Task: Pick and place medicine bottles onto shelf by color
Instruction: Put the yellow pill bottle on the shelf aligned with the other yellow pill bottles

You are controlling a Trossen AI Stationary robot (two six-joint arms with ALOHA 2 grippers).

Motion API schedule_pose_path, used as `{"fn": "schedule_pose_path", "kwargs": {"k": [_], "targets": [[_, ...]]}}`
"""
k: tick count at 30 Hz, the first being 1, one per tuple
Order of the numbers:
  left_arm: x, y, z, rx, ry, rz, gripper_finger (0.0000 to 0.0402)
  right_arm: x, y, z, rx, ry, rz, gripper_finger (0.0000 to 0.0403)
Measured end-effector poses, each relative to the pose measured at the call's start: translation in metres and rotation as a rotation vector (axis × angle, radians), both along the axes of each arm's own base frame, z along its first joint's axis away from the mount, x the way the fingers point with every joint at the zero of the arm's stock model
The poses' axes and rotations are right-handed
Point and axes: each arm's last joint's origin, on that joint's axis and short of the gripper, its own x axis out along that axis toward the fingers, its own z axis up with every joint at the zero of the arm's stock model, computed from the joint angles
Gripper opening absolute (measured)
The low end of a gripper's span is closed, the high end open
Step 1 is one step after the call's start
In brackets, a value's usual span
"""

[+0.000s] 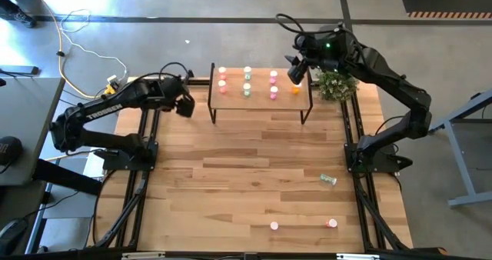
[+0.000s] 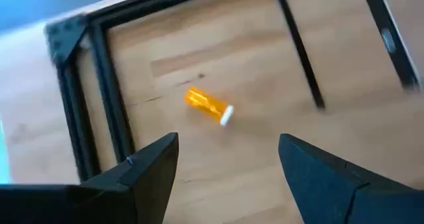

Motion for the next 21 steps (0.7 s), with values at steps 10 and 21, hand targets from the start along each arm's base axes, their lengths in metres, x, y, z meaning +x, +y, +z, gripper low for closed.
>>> {"fn": "schedule_pose_path", "kwargs": {"k": [10,21], "targets": [[-0.015,0.039,-0.010,-0.046,-0.172,0.478,0.0250,-0.001,0.001,-0.002,0.016,0.022,0.004,0.0195],[-0.015,0.077,-0.046,-0.288,-0.204,0.750,0.0250,-0.003,0.002,-0.007,0.021,0.082,0.018,0.0195]]}}
